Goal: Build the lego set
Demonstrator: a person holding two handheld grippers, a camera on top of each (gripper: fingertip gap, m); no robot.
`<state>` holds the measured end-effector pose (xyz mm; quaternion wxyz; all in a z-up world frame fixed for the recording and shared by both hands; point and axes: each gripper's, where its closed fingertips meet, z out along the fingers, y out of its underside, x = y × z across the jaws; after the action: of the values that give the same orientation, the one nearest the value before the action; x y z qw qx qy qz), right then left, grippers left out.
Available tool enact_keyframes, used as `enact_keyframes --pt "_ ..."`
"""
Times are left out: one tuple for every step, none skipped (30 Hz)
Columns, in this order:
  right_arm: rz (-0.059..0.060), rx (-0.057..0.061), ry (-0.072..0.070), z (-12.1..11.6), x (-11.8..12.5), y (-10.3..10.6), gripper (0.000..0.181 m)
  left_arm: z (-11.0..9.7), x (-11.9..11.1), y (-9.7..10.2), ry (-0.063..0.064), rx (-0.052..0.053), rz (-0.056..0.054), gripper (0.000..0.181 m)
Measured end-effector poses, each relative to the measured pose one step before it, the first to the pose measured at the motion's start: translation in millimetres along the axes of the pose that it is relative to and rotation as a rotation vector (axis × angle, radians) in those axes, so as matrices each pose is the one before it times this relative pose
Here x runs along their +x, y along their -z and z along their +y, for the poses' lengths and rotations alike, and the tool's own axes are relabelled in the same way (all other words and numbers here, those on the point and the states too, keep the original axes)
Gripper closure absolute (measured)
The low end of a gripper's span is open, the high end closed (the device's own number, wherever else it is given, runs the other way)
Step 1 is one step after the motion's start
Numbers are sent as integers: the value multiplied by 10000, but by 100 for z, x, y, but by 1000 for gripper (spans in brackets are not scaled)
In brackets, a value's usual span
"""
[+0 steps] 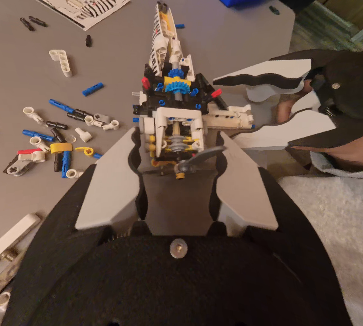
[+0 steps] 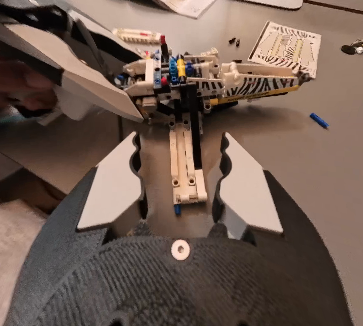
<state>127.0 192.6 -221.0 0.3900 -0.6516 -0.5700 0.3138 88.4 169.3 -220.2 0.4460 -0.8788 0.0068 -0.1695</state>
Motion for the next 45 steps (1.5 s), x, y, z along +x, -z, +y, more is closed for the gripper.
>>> enact_keyframes --pt "249 -279 305 400 161 -387 99 383 -94 -137 166 -191 15 114" --pt "245 -103 319 144 55 -176 98 353 27 -195 238 -136 123 114" --pt "266 66 315 -112 3 73 98 135 -20 -87 291 -6 94 112" --pt "312 151 314 -247 34 242 99 -80 -12 53 192 88 75 113" --pt "337 209 339 -340 70 400 100 9 3 57 148 36 41 114" --pt "332 305 351 -445 37 519 103 -28 -14 44 144 58 23 116" --pt "262 373 328 -505 -80 547 107 -80 3 48 142 90 14 119" --pt "107 356 260 -470 -320 489 113 -94 -4 38 126 99 10 122" --pt "-97 288 168 -343 -614 356 119 -6 0 -7 137 24 39 123" --pt "-159 165 84 -166 -666 141 125 -49 3 16 87 40 20 123" --pt "-108 -33 49 128 -489 -45 126 -17 -1 18 82 10 15 123" --pt "-118 -201 41 370 -352 -184 125 -36 9 16 130 29 29 123" --pt "-140 -214 -3 372 -241 -202 123 -60 13 33 187 47 53 124" --pt "-128 -122 -64 203 -141 -147 121 -86 10 31 249 63 84 124" --pt "-112 6 -115 -8 -76 -38 121 -128 17 34 279 94 121 125" --pt "-88 144 -156 -232 -32 95 121 -215 21 69 328 121 165 125" --pt "-52 237 -181 -360 26 184 123 -267 24 124 352 126 195 125" --pt "-24 269 -192 -392 99 189 125 -285 20 139 355 115 207 125" --pt "5 289 -211 -376 204 204 127 -309 24 143 376 128 228 126" --pt "39 311 -241 -355 305 206 130 -339 -14 156 400 162 250 127" --pt "52 288 -256 -290 385 201 132 -306 20 135 410 159 281 128" --pt "86 211 -257 -163 507 194 135 -309 79 136 450 158 311 128" --pt "67 185 -234 -137 535 222 136 -334 56 145 432 177 307 128" --pt "39 304 -205 -335 498 339 143 -317 43 149 365 158 279 129" --pt "50 439 -154 -517 460 408 146 -235 47 105 299 111 226 129" --pt "2 406 -69 -467 340 353 150 -210 38 79 242 98 168 129" --pt "-46 199 31 -157 192 187 152 -156 13 28 185 85 121 130" --pt "-50 -82 171 200 57 -6 152 -75 3 -39 120 47 68 130" --pt "-10 -255 350 409 -26 -92 151 -46 -8 -58 71 38 33 130" --pt "32 -235 496 361 -149 -73 148 -70 -9 -62 38 47 4 130" --pt "17 -60 580 62 -391 96 146 -84 14 -27 58 45 30 130" --pt "34 171 653 -274 -591 289 147 -146 54 11 145 71 104 130" --pt "103 285 679 -467 -609 374 148 -197 20 55 206 90 143 130" --pt "106 205 529 -345 -534 298 150 -140 27 60 173 48 140 130" --pt "108 27 180 -19 -308 115 153 -115 26 62 152 35 120 130" --pt "155 -259 -260 528 57 -149 153 -76 27 62 132 35 102 130" --pt "58 -661 -608 1120 245 -432 147 -70 30 82 111 33 89 130" --pt "-103 -850 -757 1237 306 -624 138 -88 25 94 124 41 97 130" --pt "-156 -775 -742 931 386 -707 125 -103 35 97 165 47 114 130" --pt "-152 -649 -570 600 438 -658 109 -84 36 87 190 42 126 130" --pt "-76 -429 -336 225 514 -565 101 -43 51 61 167 28 123 130" --pt "37 -147 -115 -124 578 -525 98 -25 53 56 132 22 107 130" --pt "103 46 70 -298 552 -517 94 5 39 36 115 9 94 130" --pt "68 162 180 -430 393 -514 92 59 63 9 111 -25 88 130" --pt "10 -6 67 -162 192 -460 93 70 54 -7 98 -26 79 130"
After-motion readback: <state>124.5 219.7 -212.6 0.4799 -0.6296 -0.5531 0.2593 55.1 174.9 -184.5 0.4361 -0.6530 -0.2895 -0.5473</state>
